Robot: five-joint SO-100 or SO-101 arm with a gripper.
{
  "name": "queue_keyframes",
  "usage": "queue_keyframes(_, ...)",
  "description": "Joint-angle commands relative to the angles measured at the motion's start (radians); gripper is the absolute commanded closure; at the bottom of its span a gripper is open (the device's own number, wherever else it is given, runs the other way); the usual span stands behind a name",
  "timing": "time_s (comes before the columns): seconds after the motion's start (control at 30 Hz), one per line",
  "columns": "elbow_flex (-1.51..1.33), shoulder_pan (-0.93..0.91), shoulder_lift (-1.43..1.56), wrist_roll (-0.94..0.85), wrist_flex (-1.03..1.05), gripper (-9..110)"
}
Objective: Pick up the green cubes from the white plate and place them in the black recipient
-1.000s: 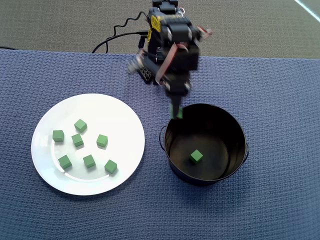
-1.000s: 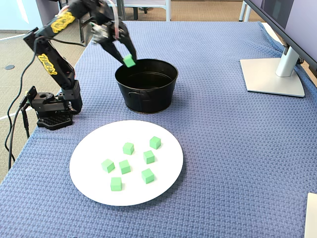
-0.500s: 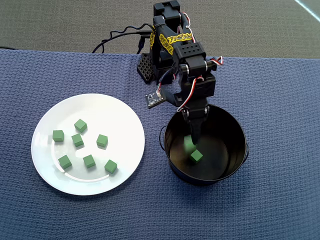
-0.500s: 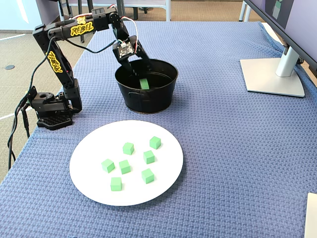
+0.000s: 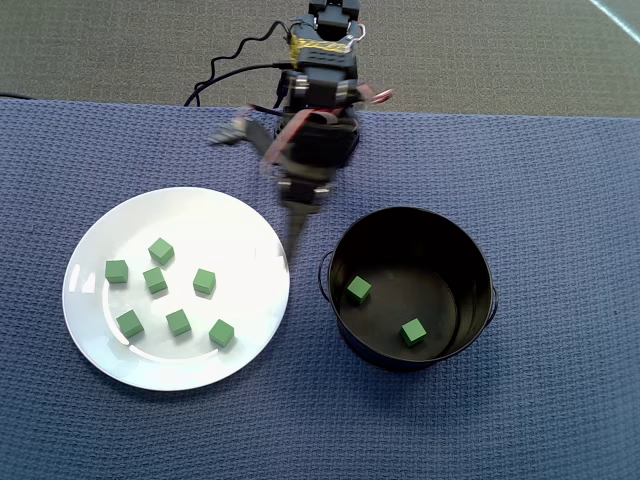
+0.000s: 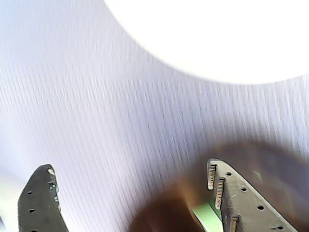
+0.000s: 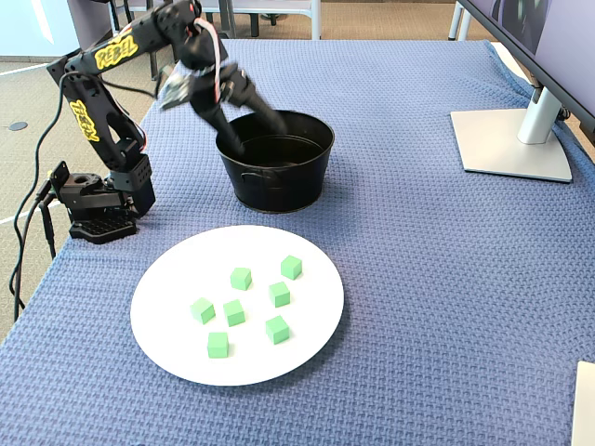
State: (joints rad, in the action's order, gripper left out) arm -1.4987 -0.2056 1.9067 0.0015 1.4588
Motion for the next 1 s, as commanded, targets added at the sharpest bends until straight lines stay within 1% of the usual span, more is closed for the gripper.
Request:
queue_keyframes(0.0, -0.020, -0.138, -0.052, -0.037, -0.038, 68)
queue_keyframes(0.17, -0.095, -0.298, -0.169, -0.080, -0.166, 70)
queue_keyframes(0.27, -0.115, -0.345, -0.244, -0.092, -0.207, 73)
queue_keyframes(0.4, -0.086, -0.370, -0.383, -0.138, -0.206, 74)
queue_keyframes(0.53, 0.052, -0.394, -0.549, -0.147, -0.179, 75)
queue_keyframes(0.8, 0.166, -0.405, -0.707, -0.167, -0.172, 76)
queue_keyframes(0.87, 0.175, -0.402, -0.729, -0.216, -0.166, 76)
queue_keyframes(0.97, 0.175, -0.371, -0.755, -0.359, -0.137, 76)
